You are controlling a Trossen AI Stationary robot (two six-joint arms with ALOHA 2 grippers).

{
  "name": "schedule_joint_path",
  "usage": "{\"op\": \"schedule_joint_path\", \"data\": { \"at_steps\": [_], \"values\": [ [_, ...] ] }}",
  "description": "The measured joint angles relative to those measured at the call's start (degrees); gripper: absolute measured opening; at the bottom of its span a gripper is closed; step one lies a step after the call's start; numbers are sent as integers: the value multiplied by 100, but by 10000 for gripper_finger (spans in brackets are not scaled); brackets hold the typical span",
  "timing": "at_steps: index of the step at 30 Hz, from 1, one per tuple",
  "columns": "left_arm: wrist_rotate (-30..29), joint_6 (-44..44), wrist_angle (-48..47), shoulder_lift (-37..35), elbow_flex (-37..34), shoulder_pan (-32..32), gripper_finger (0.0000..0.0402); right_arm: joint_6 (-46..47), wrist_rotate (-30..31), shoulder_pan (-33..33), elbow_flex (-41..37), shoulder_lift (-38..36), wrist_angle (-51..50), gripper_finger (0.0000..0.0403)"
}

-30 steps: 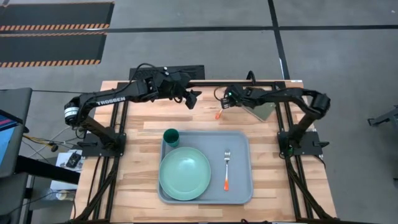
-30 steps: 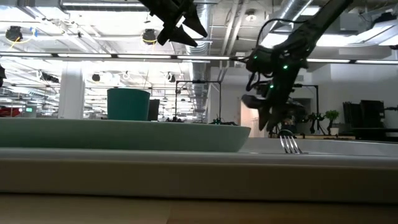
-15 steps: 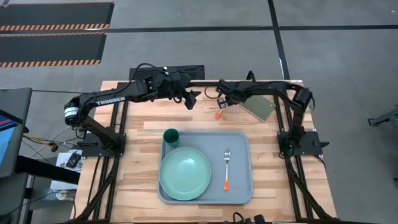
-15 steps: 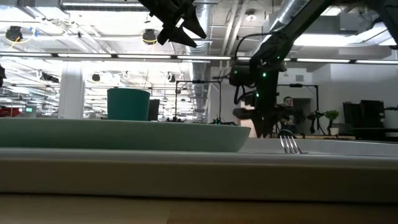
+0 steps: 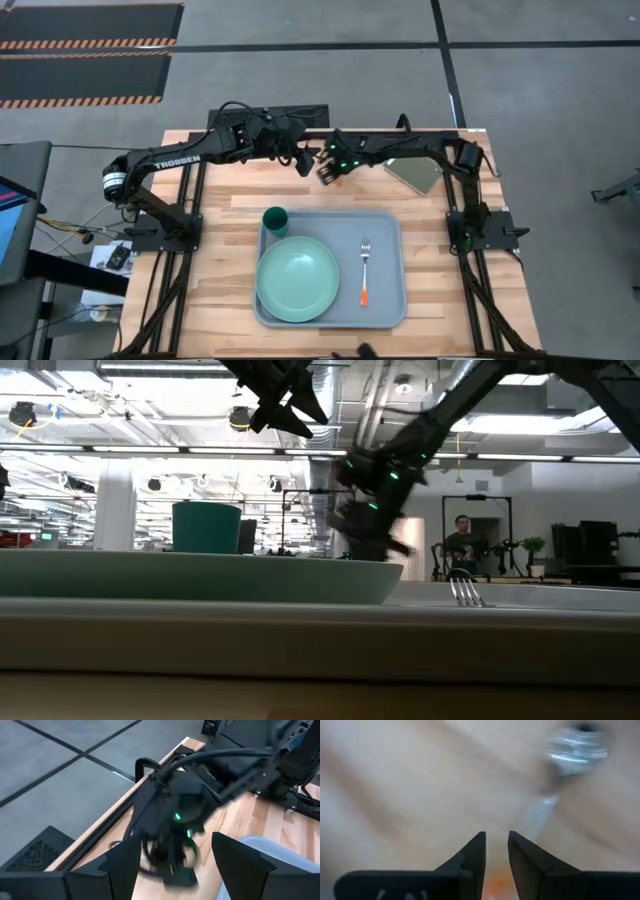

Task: Pick and place plate/cup/fork/spoon on tray
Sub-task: Put the orange spoon on the gray tray to the right of the orange fork

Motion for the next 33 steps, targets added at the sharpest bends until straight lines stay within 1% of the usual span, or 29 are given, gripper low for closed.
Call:
{"op": "schedule_joint_path", "data": {
  "at_steps": [2,5,8,11,13,16,18,20,25,30,33],
  "values": [
    [-2,-86,-27,0,0,0,230,-132,-96,138,188,12,67,107],
    [-11,-127,-180,-36,0,0,230,-192,-3,278,362,-35,20,107],
    [-86,-165,-373,-149,2,3,230,-302,-22,324,447,-284,-317,107],
    [-296,-109,-537,-322,7,0,230,-331,11,346,456,-663,-913,107],
    [-456,-91,-556,-403,7,4,230,-366,175,341,454,-914,-1427,107],
    [-493,-45,-614,-510,7,9,230,-481,583,346,449,-1275,-1942,107],
    [-488,-1,-635,-509,7,9,230,-474,915,373,456,-1465,-2039,107],
    [-450,7,-728,-503,5,9,230,-472,1121,411,454,-1591,-2128,107],
    [-404,7,-709,-503,7,-23,230,-475,1308,486,454,-1606,-1979,107],
    [-392,5,-686,-505,6,-57,230,-472,1304,505,442,-1427,-1876,107],
    [-279,3,-644,-505,5,-61,230,-479,1306,516,426,-1327,-1881,107]
  ]
}}
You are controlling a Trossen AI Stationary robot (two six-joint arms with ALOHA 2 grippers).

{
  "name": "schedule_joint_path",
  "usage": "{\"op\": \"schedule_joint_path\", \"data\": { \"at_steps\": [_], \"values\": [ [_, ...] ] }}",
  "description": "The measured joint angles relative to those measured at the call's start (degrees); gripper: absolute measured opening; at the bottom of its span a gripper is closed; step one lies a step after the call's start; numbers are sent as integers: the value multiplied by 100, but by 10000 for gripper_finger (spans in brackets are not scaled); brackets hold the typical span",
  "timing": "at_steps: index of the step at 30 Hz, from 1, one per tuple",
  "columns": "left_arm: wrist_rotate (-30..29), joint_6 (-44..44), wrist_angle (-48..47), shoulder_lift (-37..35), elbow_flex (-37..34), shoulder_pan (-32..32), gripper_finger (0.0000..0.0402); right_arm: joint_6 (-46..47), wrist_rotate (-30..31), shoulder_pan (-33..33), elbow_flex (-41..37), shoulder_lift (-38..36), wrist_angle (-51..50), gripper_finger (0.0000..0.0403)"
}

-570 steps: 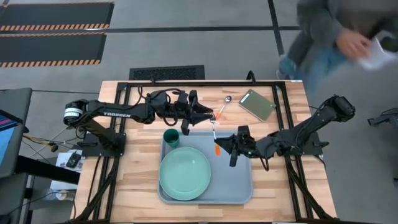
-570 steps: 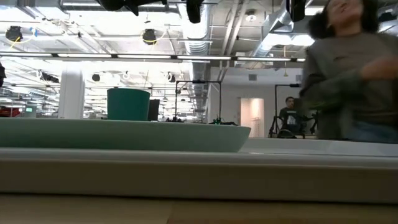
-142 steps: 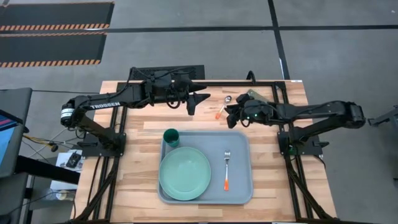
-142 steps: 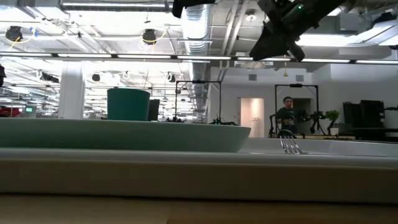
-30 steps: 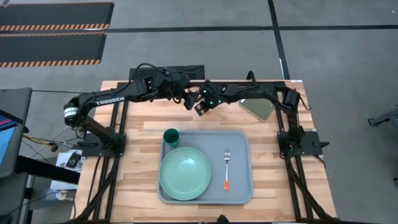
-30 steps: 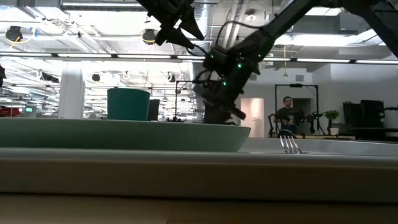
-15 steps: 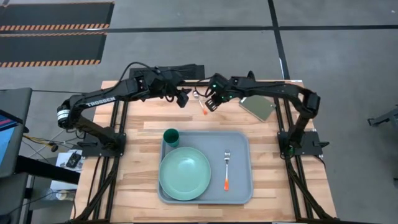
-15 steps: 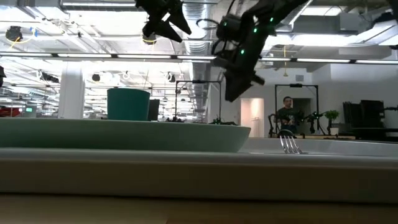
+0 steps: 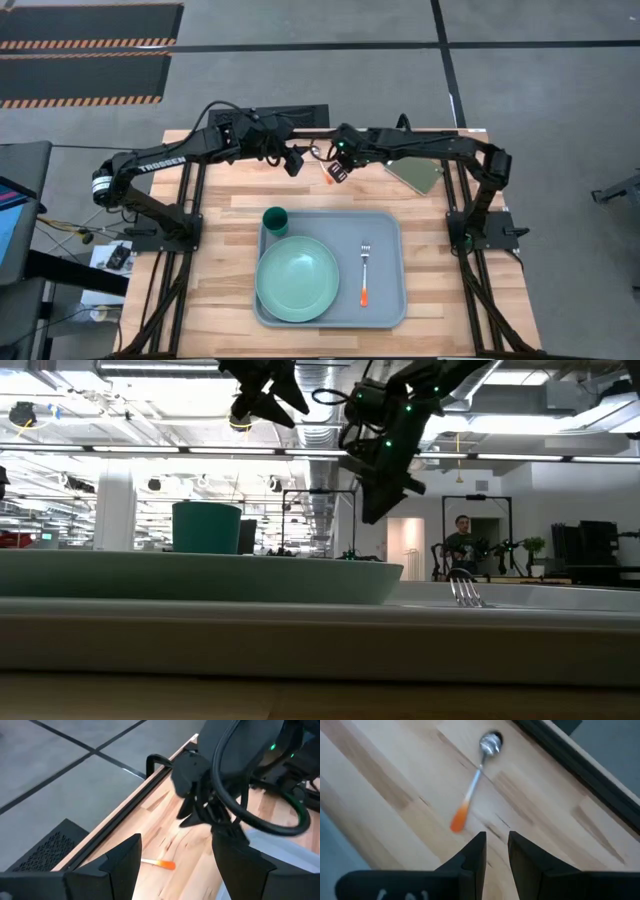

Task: Pick and place plate/cup/fork/spoon on tray
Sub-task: Put the orange spoon on the gray tray to the right of the orange fork

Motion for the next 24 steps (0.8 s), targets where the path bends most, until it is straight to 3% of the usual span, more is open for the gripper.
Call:
{"op": "schedule_joint_path", "data": {
  "at_steps": [9,18,24],
  "values": [
    [29,-26,144,0,-1,-12,230,34,-44,28,10,431,814,107],
    [257,-87,-158,0,-3,-160,230,156,-347,-11,14,1347,1689,108],
    [329,-71,22,-24,-3,-162,230,223,-412,-148,3,1526,1618,144]
  ]
}}
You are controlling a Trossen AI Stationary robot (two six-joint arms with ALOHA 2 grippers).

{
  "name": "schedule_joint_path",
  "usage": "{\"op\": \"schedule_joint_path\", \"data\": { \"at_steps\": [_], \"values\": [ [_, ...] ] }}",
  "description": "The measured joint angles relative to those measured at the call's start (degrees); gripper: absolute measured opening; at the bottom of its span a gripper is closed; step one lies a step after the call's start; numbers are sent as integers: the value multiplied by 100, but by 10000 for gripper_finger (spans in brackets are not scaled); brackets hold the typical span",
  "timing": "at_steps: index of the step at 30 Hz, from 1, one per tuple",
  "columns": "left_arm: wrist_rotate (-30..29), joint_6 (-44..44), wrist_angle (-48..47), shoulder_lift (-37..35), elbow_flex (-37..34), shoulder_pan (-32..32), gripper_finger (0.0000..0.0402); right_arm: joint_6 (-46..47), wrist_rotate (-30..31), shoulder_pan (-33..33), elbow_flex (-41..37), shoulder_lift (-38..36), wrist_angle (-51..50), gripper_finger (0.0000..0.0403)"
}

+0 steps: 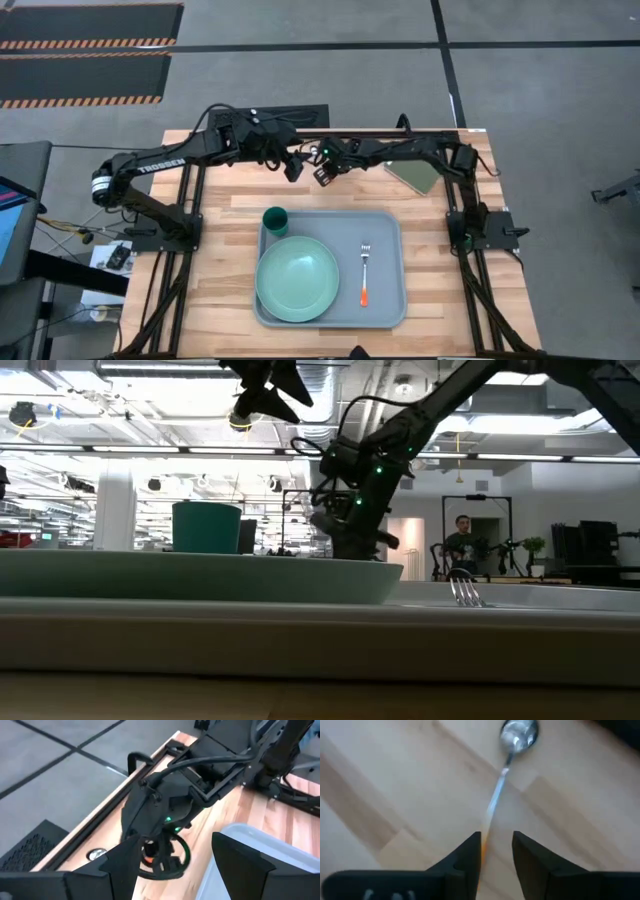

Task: Pick and place plate/cup/fork/spoon on tray
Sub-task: Put the orange spoon on the gray tray to the right of the orange fork

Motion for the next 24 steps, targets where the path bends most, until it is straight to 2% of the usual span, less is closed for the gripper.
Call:
{"op": "schedule_joint_path", "data": {
  "at_steps": [5,9,14,22,24],
  "values": [
    [-16,28,60,-2,0,-2,230,154,10,-19,7,-5,185,195],
    [-18,34,42,-2,0,-2,230,196,28,40,7,-9,234,217],
    [-25,34,-14,-2,0,-2,230,194,659,167,7,-9,213,220],
    [-18,-10,-35,-2,0,-9,230,296,644,309,12,186,254,218],
    [-18,-39,-46,-2,0,-17,230,383,596,349,-9,244,10,217]
  ]
}}
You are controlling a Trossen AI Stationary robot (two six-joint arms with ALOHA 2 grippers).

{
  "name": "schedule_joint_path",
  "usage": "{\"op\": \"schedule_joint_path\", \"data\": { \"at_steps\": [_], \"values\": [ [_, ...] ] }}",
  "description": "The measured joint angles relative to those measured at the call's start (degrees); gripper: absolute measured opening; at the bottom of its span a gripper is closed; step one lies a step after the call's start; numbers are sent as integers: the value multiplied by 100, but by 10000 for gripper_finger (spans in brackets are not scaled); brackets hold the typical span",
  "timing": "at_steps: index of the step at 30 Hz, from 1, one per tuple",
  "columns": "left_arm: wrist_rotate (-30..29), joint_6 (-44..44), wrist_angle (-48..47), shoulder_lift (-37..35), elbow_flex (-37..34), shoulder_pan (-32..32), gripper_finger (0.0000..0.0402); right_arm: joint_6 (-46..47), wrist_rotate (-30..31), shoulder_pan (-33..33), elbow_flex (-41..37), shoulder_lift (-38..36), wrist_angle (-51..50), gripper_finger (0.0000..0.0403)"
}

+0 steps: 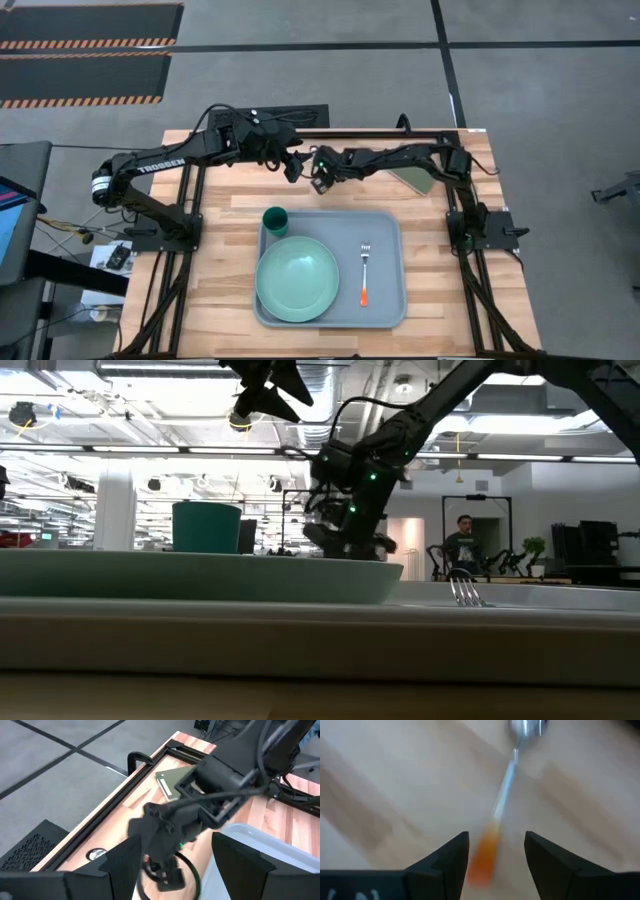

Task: Pick and place plate/cup/fork/spoon on tray
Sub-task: Put the orange spoon on the gray tray to the right of the orange fork

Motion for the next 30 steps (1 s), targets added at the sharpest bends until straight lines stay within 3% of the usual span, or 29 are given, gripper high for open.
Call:
{"op": "schedule_joint_path", "data": {
  "at_steps": [9,12,21,30],
  "values": [
    [7,-81,-19,-2,0,-46,230,151,-50,73,57,318,232,208],
    [5,-83,-38,-2,0,-46,230,253,-48,109,57,317,175,179],
    [-39,-92,-10,-2,0,-46,230,263,-102,139,55,320,4,35],
    [-44,-137,-12,-2,0,-75,230,370,-233,195,31,142,-381,21]
  ]
}}
